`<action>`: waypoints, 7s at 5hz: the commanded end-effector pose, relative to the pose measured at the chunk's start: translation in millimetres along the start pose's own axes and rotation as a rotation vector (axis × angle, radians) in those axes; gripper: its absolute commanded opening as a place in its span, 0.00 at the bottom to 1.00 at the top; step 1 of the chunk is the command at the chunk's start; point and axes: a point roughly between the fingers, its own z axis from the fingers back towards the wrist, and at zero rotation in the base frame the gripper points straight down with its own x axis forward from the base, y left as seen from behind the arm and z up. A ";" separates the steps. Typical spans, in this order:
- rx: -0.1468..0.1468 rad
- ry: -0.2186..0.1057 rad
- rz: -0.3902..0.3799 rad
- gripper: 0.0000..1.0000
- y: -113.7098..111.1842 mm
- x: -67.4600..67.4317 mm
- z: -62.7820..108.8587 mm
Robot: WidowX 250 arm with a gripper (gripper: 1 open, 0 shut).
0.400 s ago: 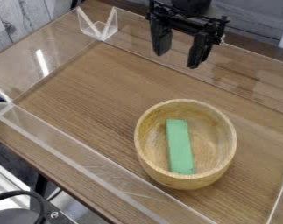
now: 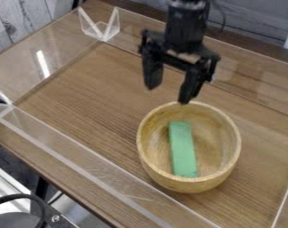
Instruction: Remove the green block from inside the brown bowl and put it on the table
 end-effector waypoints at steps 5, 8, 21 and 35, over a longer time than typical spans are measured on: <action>-0.017 -0.040 -0.007 1.00 -29.1 -10.1 -37.3; -0.020 -0.017 0.003 1.00 -31.2 -4.5 -55.7; -0.052 0.001 0.025 0.00 -35.4 6.1 -64.3; -0.102 -0.065 0.020 0.00 -43.5 42.9 -10.9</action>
